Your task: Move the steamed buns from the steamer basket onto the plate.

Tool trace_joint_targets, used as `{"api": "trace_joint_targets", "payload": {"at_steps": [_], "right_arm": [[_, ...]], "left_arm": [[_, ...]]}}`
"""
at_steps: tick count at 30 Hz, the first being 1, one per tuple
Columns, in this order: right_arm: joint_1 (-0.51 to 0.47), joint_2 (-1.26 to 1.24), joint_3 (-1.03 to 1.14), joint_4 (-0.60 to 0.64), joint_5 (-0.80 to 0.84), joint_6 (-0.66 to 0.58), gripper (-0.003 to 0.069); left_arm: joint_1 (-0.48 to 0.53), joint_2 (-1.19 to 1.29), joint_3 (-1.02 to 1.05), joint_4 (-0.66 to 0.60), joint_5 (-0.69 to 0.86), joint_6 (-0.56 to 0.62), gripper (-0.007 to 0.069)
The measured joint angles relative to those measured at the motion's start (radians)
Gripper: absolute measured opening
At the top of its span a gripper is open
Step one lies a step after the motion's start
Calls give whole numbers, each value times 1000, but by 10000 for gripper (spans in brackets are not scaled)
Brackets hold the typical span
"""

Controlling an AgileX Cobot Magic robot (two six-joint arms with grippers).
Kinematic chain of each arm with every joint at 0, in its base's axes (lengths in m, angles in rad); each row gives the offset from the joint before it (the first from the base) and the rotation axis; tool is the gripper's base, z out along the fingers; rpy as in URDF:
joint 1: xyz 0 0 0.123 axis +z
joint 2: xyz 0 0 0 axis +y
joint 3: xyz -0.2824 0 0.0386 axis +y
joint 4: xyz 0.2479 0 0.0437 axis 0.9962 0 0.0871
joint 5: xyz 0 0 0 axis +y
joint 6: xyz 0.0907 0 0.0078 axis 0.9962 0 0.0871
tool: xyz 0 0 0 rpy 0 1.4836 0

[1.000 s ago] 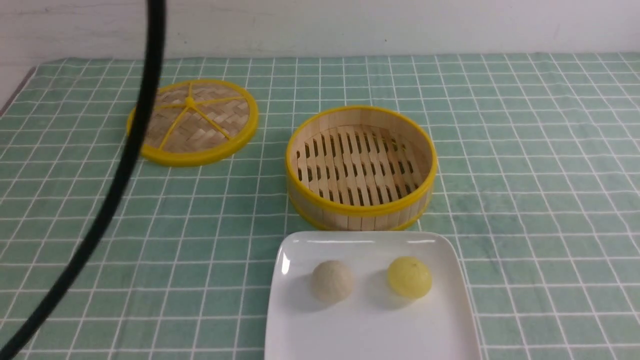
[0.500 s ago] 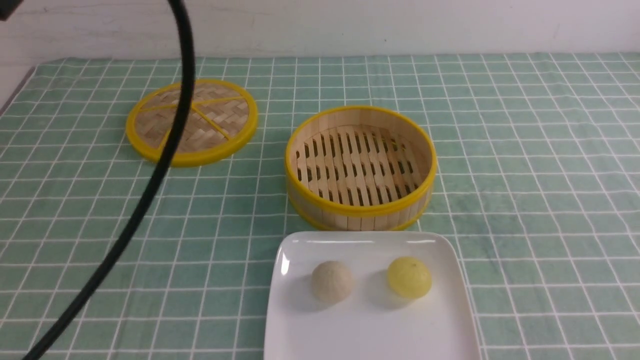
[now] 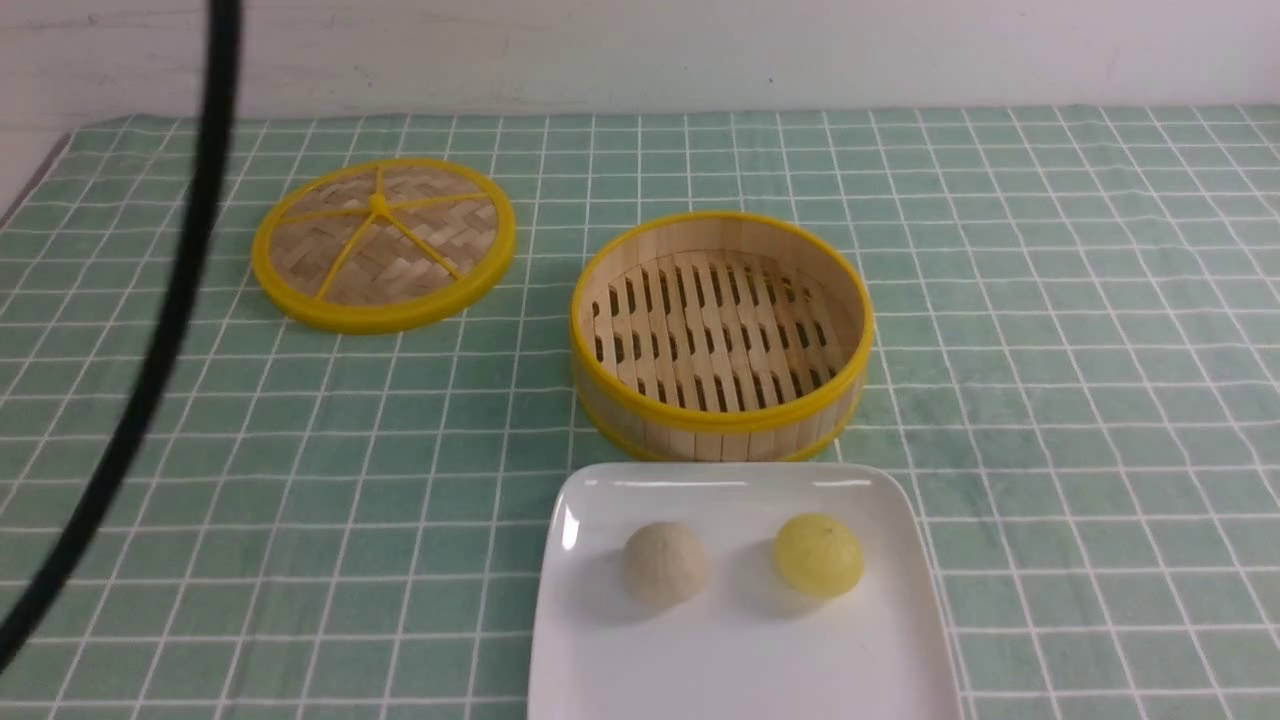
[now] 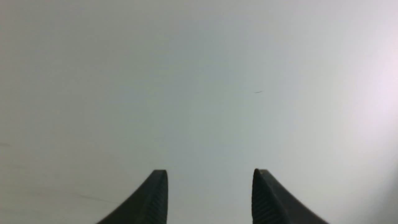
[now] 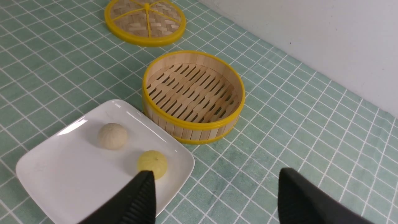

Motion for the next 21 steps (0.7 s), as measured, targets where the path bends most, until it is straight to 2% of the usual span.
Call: {"api": "trace_joint_targets", "payload": {"at_steps": [1, 2, 3, 5, 6, 8, 10, 11, 13, 15, 19, 21], "right_arm": [[0, 0, 0, 0, -1, 0, 515], [0, 0, 0, 4, -4, -5, 515], [0, 0, 0, 4, -5, -7, 515], [0, 0, 0, 6, -17, -7, 515], [0, 0, 0, 7, -19, -7, 515], [0, 0, 0, 7, -26, -12, 515], [0, 0, 0, 7, -27, -14, 515], [0, 0, 0, 7, -28, -14, 515], [0, 0, 0, 8, -28, -14, 515], [0, 0, 0, 8, -30, -15, 515], [0, 0, 0, 8, -31, -15, 515], [0, 0, 0, 8, -31, -15, 515]], "left_arm": [[0, 4, 0, 0, 0, 0, 386], [0, 14, 0, 1, 80, -119, 386], [0, 14, 0, 2, 90, -132, 386], [0, 41, 0, 8, 261, -274, 386], [0, 43, 0, 10, 274, -291, 386], [0, 69, 0, 30, 451, -367, 386], [0, 79, 0, 58, 544, -388, 386], [0, 99, 0, 112, 678, -413, 386], [0, 118, 0, 188, 775, -444, 386], [0, 145, 0, 325, 898, -470, 386], [0, 198, 0, 722, 1097, -545, 386], [0, 214, 0, 889, 1138, -595, 386]]}}
